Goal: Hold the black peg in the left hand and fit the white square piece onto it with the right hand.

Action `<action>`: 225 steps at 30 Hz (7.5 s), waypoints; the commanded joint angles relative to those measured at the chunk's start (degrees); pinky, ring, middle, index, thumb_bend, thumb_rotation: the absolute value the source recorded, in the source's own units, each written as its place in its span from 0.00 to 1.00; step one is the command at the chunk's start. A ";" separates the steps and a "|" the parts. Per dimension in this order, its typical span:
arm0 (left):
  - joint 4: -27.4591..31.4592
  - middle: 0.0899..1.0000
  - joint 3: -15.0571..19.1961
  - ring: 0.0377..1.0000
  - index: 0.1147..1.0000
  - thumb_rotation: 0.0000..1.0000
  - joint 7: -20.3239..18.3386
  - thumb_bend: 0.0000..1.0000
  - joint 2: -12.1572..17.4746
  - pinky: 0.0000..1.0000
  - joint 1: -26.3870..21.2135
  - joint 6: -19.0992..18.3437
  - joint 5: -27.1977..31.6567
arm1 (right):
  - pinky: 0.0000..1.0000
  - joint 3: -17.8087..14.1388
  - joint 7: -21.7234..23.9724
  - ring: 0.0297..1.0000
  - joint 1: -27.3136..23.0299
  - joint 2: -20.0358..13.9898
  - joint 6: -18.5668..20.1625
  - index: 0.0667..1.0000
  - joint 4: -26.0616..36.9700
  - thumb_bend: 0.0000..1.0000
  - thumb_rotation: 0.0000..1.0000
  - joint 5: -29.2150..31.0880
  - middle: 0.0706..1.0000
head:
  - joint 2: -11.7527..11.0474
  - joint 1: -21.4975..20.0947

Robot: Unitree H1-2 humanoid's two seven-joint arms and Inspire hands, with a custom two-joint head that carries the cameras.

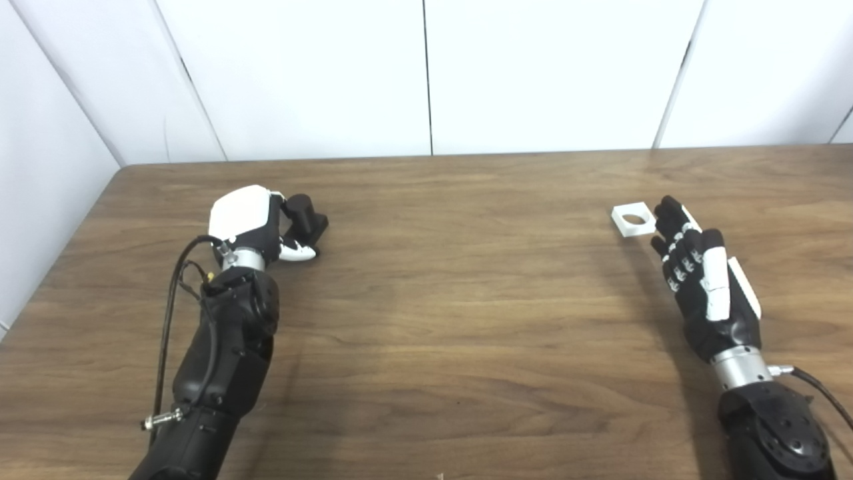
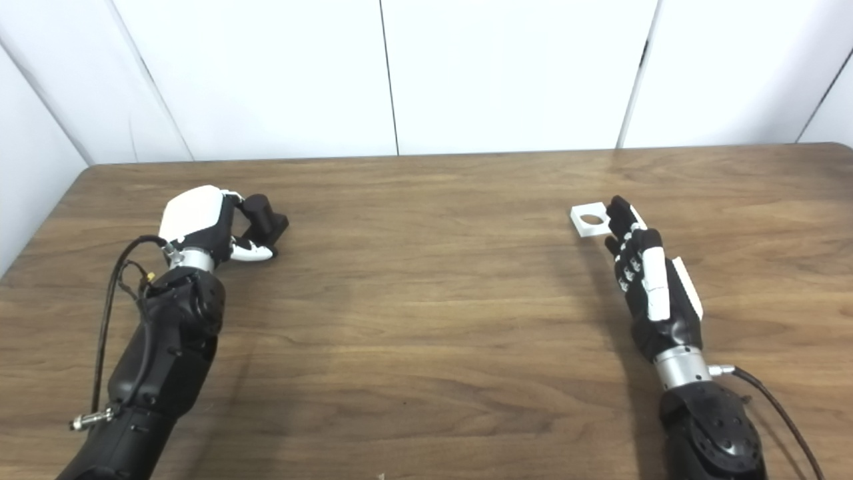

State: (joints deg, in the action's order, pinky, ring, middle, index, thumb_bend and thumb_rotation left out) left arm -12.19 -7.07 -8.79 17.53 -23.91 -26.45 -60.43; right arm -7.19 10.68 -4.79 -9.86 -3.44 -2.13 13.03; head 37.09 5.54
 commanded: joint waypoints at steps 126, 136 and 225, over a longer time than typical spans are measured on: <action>16.32 0.86 -7.35 0.96 0.42 0.06 2.34 0.52 -0.15 0.89 9.56 1.04 11.34 | 1.00 0.90 -0.22 1.00 7.01 2.64 0.98 0.94 -2.41 0.64 1.00 0.80 0.96 | 1.49 -1.57; 20.56 0.85 -9.58 0.95 0.42 0.06 1.61 0.52 -0.24 0.89 12.79 1.65 9.97 | 1.00 1.27 -0.83 1.00 7.14 3.14 0.80 0.95 -2.28 0.65 1.00 0.32 0.96 | 1.85 -2.17; 50.90 0.86 -9.83 0.94 0.43 0.07 -23.46 0.52 -9.34 0.82 22.46 6.52 -1.24 | 1.00 1.56 -2.22 1.00 6.92 4.71 1.48 0.94 -1.97 0.65 1.00 -0.72 0.96 | 3.25 -2.66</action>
State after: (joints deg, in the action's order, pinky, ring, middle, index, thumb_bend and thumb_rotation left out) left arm 36.69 -17.72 -32.28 8.36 0.03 -21.07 -60.81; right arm -6.75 8.76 -2.97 -8.37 -1.65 0.64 11.71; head 40.25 2.81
